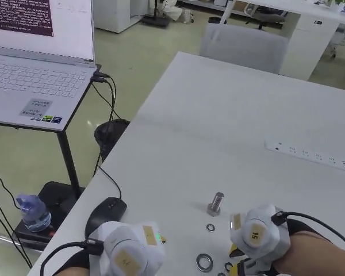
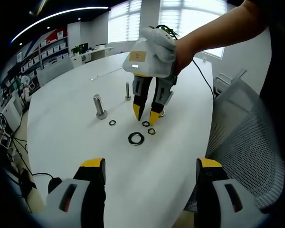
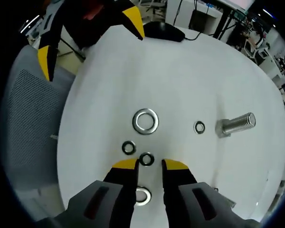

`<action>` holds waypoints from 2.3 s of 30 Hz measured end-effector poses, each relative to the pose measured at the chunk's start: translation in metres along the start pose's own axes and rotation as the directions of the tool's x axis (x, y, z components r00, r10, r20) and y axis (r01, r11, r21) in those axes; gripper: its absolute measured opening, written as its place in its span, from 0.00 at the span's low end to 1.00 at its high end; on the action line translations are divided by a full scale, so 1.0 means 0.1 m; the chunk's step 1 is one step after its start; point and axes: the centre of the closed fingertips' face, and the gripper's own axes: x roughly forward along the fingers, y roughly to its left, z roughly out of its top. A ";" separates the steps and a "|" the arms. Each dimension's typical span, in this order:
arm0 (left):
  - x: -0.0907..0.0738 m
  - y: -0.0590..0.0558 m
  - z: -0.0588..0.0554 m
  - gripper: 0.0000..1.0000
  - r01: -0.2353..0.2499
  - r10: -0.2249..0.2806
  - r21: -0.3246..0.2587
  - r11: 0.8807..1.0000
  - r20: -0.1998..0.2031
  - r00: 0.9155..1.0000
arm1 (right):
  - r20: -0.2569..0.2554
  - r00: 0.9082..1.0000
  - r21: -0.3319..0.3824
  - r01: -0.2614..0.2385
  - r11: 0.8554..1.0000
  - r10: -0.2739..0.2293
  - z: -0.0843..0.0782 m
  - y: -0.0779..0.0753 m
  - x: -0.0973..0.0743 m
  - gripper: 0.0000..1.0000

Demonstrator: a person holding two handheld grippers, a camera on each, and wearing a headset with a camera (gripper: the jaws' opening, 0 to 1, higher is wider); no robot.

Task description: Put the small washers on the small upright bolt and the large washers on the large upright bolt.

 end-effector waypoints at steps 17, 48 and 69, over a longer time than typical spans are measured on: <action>0.00 -0.03 -0.03 0.76 0.002 -0.002 -0.006 1.000 0.000 1.000 | -0.053 0.999 -0.074 -0.007 0.997 0.004 0.02 0.05 0.01 0.15; -0.03 -0.01 -0.05 0.72 -0.005 0.005 -0.012 1.000 -0.006 1.000 | -0.056 0.998 0.041 0.012 0.999 -0.009 -0.01 0.00 -0.01 0.13; -0.05 0.04 -0.04 0.73 -0.010 0.010 0.002 1.000 -0.010 1.000 | -0.074 0.996 0.171 0.051 0.984 -0.039 -0.44 -0.23 -0.52 0.13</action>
